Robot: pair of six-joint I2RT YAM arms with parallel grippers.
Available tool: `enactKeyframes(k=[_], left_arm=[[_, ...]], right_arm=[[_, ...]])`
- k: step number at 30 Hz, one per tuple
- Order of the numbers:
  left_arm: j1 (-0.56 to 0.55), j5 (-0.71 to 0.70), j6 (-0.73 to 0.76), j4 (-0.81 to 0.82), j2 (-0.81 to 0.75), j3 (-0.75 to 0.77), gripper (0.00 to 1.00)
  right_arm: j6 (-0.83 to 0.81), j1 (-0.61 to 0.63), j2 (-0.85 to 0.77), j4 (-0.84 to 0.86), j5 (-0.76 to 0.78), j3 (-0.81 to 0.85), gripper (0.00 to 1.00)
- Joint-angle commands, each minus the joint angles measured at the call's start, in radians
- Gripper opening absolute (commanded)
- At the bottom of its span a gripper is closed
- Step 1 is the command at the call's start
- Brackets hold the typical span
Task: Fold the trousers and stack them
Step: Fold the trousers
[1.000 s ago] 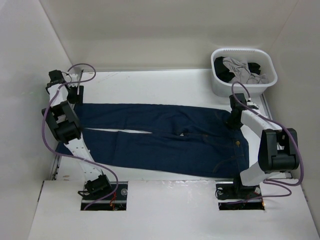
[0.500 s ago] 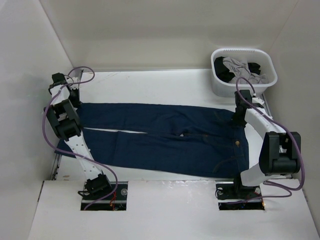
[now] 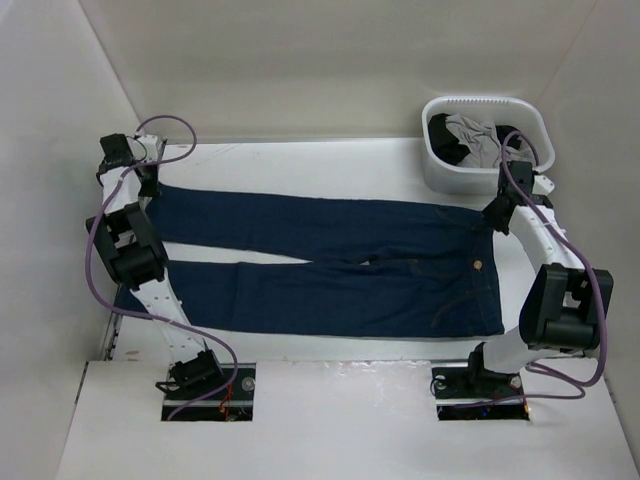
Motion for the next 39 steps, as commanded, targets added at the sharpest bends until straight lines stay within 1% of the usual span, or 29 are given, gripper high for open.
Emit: enactKeyframes(k=[1,2,3,5,9,11,15,17,19,21,22,24,25,26,27,29,30,32,35,37,39], left_arm=[[-0.012,0.023,0.094,0.055,-0.151,-0.048,0.0],[-0.018,0.023,0.114,0.045,-0.166,-0.077,0.0],[-0.024,0.019,0.134,0.042,-0.183,-0.111,0.0],[-0.032,0.006,0.149,0.051,-0.217,-0.172,0.0],[-0.026,0.008,0.12,0.088,-0.303,-0.241,0.0],[-0.018,0.012,0.113,0.114,-0.326,-0.246,0.0],[-0.012,0.048,0.131,0.139,-0.36,-0.211,0.0],[0.003,0.087,0.136,0.137,-0.413,-0.241,0.0],[0.035,0.127,0.155,0.128,-0.502,-0.339,0.0],[0.087,0.147,0.195,0.127,-0.603,-0.472,0.0],[0.121,0.158,0.215,0.128,-0.652,-0.538,0.0],[0.192,0.183,0.248,0.127,-0.734,-0.655,0.01],[0.221,0.186,0.267,0.119,-0.769,-0.707,0.01],[0.244,0.186,0.289,0.111,-0.798,-0.753,0.01],[0.261,0.186,0.31,0.101,-0.823,-0.798,0.0],[0.275,0.181,0.344,0.079,-0.863,-0.876,0.0],[0.273,0.175,0.356,0.076,-0.878,-0.913,0.0],[0.253,0.145,0.372,0.084,-0.91,-0.977,0.0],[0.207,0.109,0.372,0.104,-0.944,-1.031,0.01],[0.195,0.104,0.363,0.113,-0.955,-1.042,0.01],[0.183,0.1,0.352,0.12,-0.96,-1.044,0.01]], right_arm=[[-0.009,-0.033,-0.018,0.015,-0.032,0.025,0.08],[-0.005,-0.033,-0.013,0.016,-0.044,0.012,0.03],[-0.005,-0.03,-0.013,0.024,-0.047,-0.004,0.0],[0.007,-0.027,-0.041,0.039,-0.04,-0.038,0.0],[0.05,-0.027,-0.185,0.105,-0.05,-0.148,0.0],[0.052,-0.046,-0.232,0.146,-0.08,-0.185,0.0],[0.067,-0.103,-0.292,0.176,-0.158,-0.19,0.0],[0.09,-0.099,-0.41,0.173,-0.167,-0.256,0.0],[0.157,-0.07,-0.581,0.139,-0.141,-0.387,0.0],[0.298,-0.047,-0.801,0.027,-0.078,-0.532,0.0],[0.358,-0.04,-0.885,-0.028,-0.057,-0.578,0.0],[0.508,-0.028,-1.077,-0.216,-0.031,-0.673,0.0],[0.573,-0.025,-1.137,-0.323,-0.032,-0.701,0.03],[0.642,0.004,-1.171,-0.387,-0.049,-0.709,0.1],[0.699,0.042,-1.182,-0.431,-0.061,-0.707,0.16],[0.792,0.102,-1.159,-0.536,-0.066,-0.689,0.39],[0.825,0.122,-1.138,-0.591,-0.063,-0.669,0.43],[0.853,0.159,-1.118,-0.637,-0.043,-0.62,0.49],[0.877,0.177,-1.096,-0.68,0.006,-0.52,0.51],[0.864,0.176,-1.06,-0.662,0.031,-0.457,0.56],[0.825,0.168,-1.0,-0.578,0.026,-0.434,0.6]])
